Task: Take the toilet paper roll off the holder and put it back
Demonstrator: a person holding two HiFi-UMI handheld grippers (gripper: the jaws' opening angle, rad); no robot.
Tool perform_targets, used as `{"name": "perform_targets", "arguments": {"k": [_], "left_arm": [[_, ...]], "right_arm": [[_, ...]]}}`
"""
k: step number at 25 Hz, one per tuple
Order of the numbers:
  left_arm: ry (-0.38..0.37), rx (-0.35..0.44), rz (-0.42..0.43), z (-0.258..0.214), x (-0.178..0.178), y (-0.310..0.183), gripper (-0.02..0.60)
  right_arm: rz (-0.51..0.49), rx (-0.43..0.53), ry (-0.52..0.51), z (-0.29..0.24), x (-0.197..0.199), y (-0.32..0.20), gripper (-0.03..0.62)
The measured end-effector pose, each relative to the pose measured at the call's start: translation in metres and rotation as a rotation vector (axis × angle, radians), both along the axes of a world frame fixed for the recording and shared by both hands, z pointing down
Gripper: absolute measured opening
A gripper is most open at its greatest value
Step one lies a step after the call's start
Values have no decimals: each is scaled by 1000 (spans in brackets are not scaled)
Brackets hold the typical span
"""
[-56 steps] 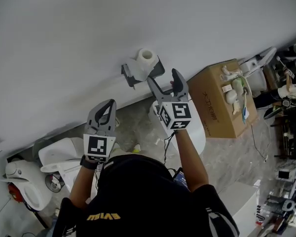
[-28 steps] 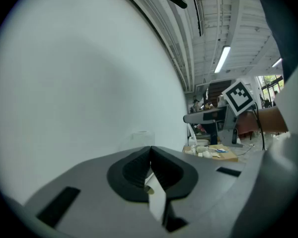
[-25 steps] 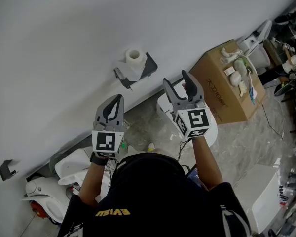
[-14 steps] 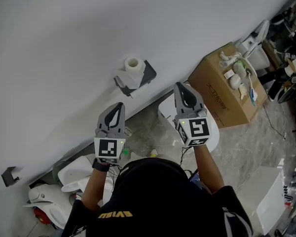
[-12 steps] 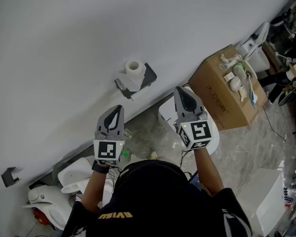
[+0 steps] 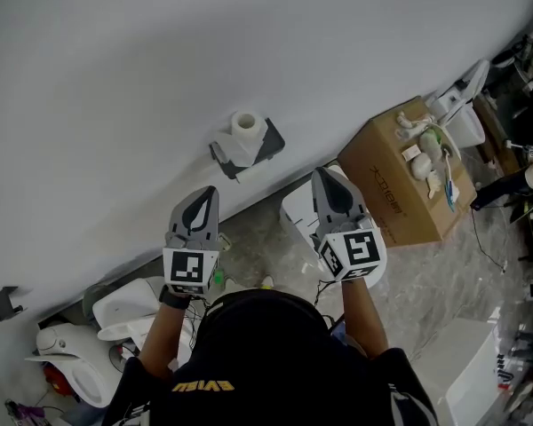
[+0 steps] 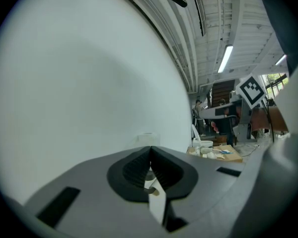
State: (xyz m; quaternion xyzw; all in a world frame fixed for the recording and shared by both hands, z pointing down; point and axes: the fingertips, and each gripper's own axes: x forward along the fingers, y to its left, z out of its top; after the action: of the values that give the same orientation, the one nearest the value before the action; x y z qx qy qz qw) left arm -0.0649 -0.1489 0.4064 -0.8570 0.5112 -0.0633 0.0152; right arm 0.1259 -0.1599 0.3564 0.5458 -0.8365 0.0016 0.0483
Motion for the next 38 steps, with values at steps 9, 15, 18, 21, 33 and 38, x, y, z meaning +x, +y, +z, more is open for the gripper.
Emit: {"name": "perform_targets", "arguments": {"k": [9, 15, 18, 21, 33, 38], "left_arm": [[-9, -5, -20, 6, -7, 3, 11], [-3, -3, -30, 5, -9, 8, 11], [6, -13, -46, 8, -12, 11, 11], [11, -14, -55, 5, -13, 8, 11], [3, 6, -65, 0, -20, 12, 11], [6, 1, -71, 2, -25, 16, 11]], "right_arm": [[-31, -16, -7, 3, -9, 5, -8], [-40, -22, -3, 4, -11, 10, -8], [-51, -37, -8, 5, -13, 12, -8], [-55, -43, -15, 4, -13, 13, -8], [-84, -54, -21, 9, -23, 15, -8], [-89, -59, -14, 10, -28, 17, -8]]}}
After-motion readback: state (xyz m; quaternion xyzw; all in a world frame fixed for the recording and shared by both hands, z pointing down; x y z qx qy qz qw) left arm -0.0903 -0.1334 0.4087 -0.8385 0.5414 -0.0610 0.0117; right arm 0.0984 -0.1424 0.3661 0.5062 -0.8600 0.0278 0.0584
